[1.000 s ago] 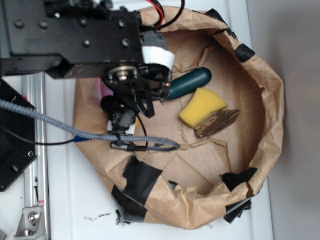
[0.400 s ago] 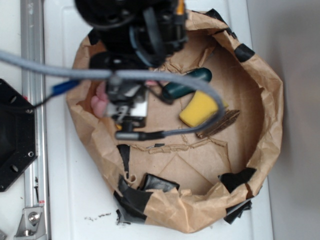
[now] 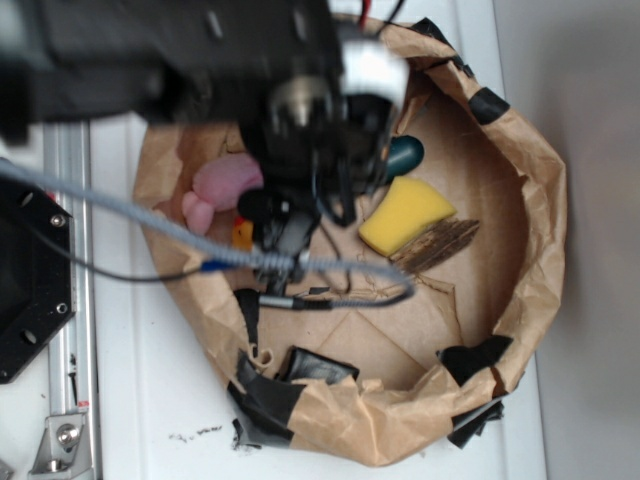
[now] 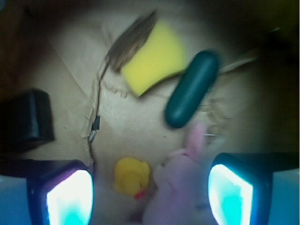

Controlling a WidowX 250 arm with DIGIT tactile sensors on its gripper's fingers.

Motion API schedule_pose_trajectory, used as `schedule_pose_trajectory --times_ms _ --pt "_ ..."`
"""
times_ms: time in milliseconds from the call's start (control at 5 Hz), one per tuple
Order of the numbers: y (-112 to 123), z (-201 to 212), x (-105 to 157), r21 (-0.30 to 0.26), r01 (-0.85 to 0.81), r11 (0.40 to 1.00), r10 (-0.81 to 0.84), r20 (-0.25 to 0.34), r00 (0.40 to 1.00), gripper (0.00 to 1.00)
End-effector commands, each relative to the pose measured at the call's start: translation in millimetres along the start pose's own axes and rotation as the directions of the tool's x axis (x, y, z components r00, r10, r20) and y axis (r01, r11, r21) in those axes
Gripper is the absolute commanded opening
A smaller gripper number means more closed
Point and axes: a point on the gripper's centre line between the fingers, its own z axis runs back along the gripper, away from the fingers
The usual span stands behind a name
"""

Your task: Grab the pink bunny.

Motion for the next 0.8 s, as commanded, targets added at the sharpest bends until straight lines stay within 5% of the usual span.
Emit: schedule_pose_trajectory --times_ms 0,200,400,600 --pt "29 -65 -12 0.057 0.017 0.998 -0.014 -0.061 0.998 1.0" --pt "49 -58 -16 0.064 -0.013 0.998 0.018 -0.072 0.997 0.92" --pt "58 -44 -19 0.069 -0.042 0.997 0.046 -0.057 0.997 0.0" --pt "59 -5 -15 0.061 -0.058 0.996 0.057 0.008 0.998 0.0"
